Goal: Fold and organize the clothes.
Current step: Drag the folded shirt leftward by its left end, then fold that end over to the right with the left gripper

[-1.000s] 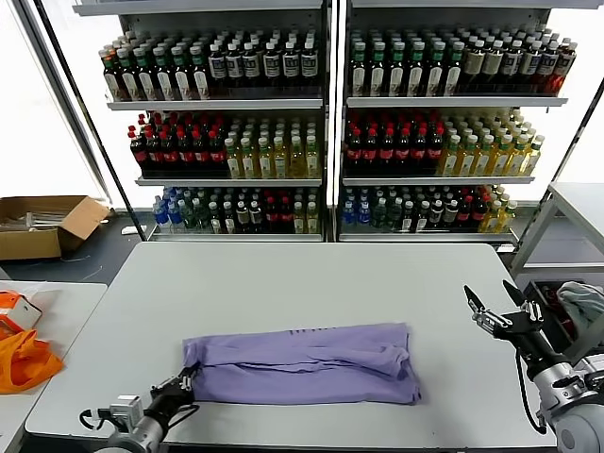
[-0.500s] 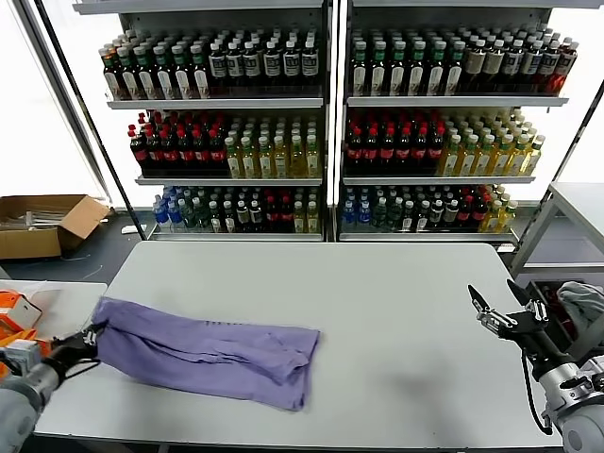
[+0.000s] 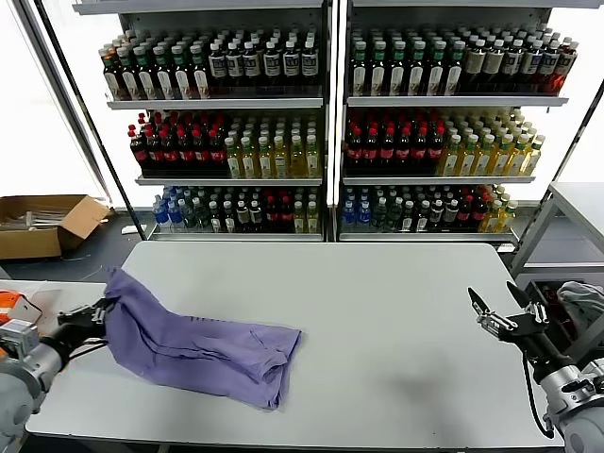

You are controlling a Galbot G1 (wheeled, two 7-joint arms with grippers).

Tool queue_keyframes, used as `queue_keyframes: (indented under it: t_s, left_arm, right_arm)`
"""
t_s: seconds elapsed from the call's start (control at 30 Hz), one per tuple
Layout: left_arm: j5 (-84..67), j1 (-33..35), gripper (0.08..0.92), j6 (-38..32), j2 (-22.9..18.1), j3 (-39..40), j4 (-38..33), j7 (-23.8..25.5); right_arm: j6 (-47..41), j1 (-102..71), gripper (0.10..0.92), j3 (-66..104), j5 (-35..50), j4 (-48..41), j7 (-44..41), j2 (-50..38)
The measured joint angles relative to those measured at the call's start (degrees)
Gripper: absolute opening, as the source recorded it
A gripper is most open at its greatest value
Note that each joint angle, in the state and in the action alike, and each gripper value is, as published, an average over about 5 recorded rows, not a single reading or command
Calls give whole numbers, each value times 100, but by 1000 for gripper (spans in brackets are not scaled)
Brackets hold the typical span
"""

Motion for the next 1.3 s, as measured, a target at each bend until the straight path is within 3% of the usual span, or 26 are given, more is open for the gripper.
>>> queue_keyframes:
  t_s: [0.33, 0.93, 1.3]
  left_arm:
    - [52, -104, 95, 38, -589, 980, -833, -257]
    - [393, -490, 104, 261, -1457, 2761, -755, -539]
    - [363, -726, 394, 172, -1828, 3050, -667, -1180]
  right_arm:
    - [-39, 22, 823, -118, -70, 39, 25, 39]
    - [-110, 77, 823, -278, -188, 138, 74, 117]
    - [-171, 267, 823, -558, -303, 197, 96, 227]
